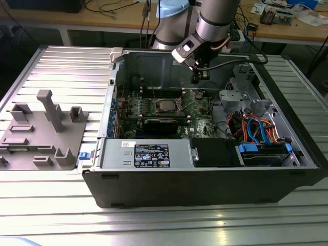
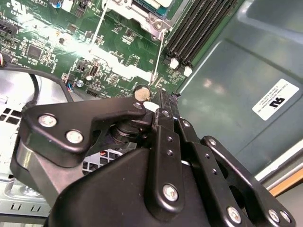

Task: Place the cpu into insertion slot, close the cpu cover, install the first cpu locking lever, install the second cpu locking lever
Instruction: 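Close the cpu cover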

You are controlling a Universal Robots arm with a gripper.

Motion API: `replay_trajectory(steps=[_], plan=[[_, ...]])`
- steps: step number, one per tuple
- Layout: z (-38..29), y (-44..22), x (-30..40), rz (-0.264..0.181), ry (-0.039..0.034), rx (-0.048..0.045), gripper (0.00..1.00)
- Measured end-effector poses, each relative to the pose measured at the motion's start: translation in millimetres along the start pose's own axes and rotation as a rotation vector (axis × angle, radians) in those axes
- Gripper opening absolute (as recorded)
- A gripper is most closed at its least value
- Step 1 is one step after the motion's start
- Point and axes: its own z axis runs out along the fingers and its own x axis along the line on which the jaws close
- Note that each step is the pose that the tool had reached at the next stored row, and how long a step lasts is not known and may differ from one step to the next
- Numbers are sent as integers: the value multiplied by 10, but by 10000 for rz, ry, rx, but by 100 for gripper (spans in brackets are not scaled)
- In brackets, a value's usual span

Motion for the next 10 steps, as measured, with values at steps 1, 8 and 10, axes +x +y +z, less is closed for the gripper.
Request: replay_trajectory(steps=[1,8,10], plan=[[0,29,-1,4,-15,19,11],[2,248,-11,43,-961,222,11],[11,298,-14,57,-996,298,11]])
